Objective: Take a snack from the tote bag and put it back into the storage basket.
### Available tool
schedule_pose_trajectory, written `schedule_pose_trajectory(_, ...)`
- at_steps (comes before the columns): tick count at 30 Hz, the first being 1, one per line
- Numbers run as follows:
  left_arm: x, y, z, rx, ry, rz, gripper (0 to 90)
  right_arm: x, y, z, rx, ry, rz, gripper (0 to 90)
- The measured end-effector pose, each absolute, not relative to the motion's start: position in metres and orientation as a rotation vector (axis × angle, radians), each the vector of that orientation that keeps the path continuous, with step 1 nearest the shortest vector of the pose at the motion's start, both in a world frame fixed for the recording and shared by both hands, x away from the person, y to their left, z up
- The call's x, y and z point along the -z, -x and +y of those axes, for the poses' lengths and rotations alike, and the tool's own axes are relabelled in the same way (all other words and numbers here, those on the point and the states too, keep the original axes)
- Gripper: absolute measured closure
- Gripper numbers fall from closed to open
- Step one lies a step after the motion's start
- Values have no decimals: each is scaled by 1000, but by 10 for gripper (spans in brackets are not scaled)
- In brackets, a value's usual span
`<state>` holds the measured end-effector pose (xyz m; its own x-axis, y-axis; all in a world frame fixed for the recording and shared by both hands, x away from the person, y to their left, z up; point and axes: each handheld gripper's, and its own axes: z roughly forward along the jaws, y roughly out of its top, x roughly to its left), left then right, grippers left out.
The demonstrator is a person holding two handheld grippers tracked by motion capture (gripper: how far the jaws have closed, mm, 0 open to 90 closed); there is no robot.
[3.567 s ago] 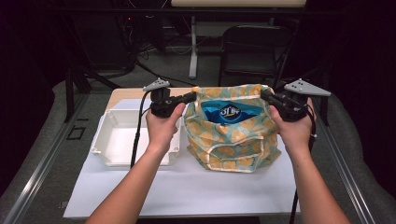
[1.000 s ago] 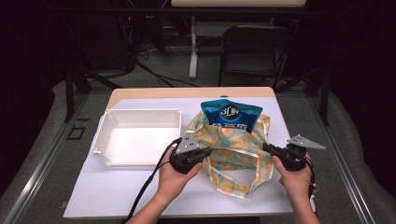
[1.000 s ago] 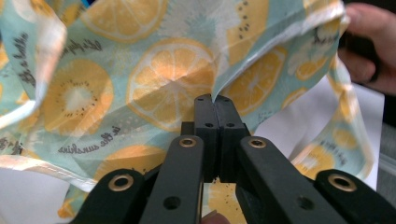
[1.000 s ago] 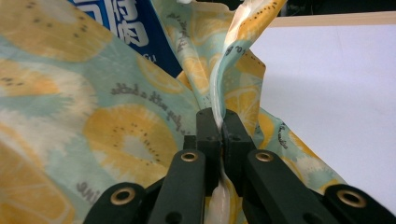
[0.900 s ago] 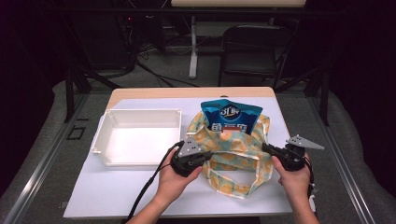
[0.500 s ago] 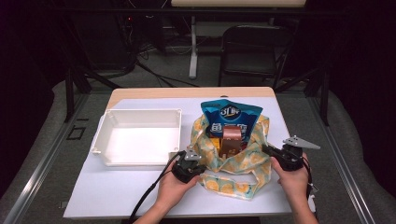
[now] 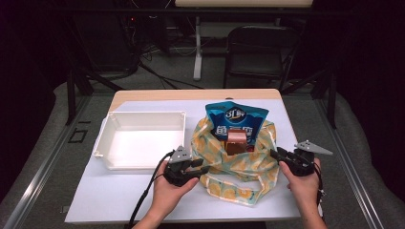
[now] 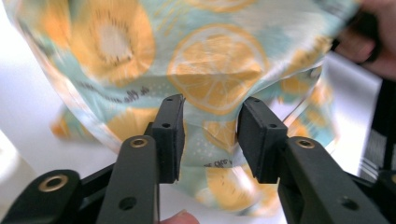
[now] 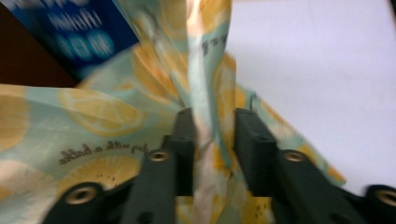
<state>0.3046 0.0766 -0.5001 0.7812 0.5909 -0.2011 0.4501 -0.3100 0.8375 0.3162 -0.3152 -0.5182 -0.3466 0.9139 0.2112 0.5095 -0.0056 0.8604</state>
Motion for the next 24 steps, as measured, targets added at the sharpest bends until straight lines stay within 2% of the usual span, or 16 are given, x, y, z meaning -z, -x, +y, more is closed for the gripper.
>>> schedule_pose_trajectory(2, 481, -301, 83, -171, -1908, 751, 584, 511, -312, -316, -1369, -1435, 1823, 531)
schedule_pose_trajectory(10, 461, -302, 94, -158, -1841, 744, 521, 491, -301, -319, -1422, -1370, 1797, 449)
schedule_pose_trajectory(13, 455, -309, 80, -208, -1848, 746, 427, 493, -307, -313, -1420, -1391, 1807, 378)
schedule_pose_trajectory(16, 449, -314, 72, -243, -1855, 728, 291, 494, -312, -308, -1393, -1402, 1817, 277)
schedule_pose_trajectory(20, 444, -333, 50, -247, -1926, 664, 193, 500, -324, -301, -1416, -1441, 1854, 176)
schedule_pose_trajectory(23, 452, -338, 41, -258, -1987, 649, 163, 505, -329, -294, -1394, -1452, 1879, 178)
schedule_pose_trajectory(24, 458, -341, 36, -270, -2018, 648, 167, 509, -331, -290, -1374, -1444, 1923, 227)
